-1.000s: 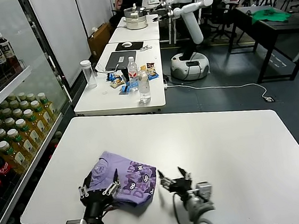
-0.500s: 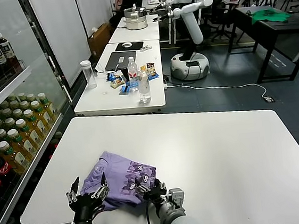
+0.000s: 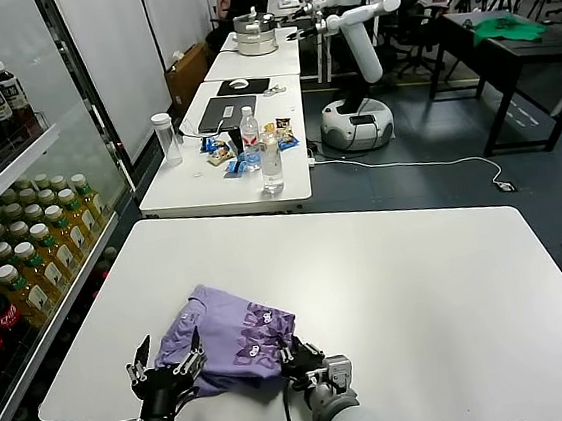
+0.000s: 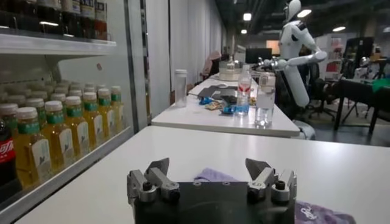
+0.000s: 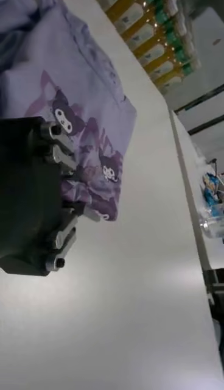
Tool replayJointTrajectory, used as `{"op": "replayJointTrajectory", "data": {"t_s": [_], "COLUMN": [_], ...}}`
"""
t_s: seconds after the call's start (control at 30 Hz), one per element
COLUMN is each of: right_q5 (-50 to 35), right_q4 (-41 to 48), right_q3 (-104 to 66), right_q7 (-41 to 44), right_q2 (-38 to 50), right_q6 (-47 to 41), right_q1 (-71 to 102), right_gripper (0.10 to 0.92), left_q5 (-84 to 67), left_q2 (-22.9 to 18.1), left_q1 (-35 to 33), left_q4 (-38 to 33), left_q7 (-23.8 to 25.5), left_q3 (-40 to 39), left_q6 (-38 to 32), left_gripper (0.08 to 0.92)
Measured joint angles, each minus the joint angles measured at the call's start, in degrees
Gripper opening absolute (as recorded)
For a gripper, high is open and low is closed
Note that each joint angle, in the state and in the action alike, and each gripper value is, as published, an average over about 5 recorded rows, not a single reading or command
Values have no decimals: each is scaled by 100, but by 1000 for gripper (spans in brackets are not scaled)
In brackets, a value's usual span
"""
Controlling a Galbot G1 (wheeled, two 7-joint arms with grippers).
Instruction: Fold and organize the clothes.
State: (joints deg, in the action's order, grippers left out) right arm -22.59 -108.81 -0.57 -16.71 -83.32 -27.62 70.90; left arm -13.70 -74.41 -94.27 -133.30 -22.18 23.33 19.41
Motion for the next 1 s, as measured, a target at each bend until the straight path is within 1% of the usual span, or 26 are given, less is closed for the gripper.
{"op": "replayJointTrajectory", "data": {"t_s": [0.13,0.23,0.43,0.67,0.77,0.87,1.0], "right_q5": [260,431,809,1280,1432,1538,1607], "right_q4": [-11,16,213,561,651,680,621], "right_q3": [-182,-339,-708,-1236,-1487,-1731,-2097], "right_q7": [231,458,1056,1750,1916,1971,1873], "right_q2": [253,491,1067,1775,2009,2154,2232], "right_q6": [-115,-171,-115,214,370,573,983], "right_q1": [-155,-322,-724,-974,-992,-957,-773], "right_gripper": [174,125,114,114,141,213,334], "left_q5": [-1,-5,-20,-38,-27,1,42], "left_q2": [8,5,6,-9,-30,-55,-70], "left_q1": [27,49,73,109,127,150,166], "left_q4": [40,73,121,141,159,171,167], "left_q7": [-6,-8,-9,3,23,53,101], "left_q3": [-47,-85,-137,-180,-215,-259,-300], "left_q6": [0,1,1,0,-9,-21,-50], "left_gripper": [823,823,823,823,823,823,823]}}
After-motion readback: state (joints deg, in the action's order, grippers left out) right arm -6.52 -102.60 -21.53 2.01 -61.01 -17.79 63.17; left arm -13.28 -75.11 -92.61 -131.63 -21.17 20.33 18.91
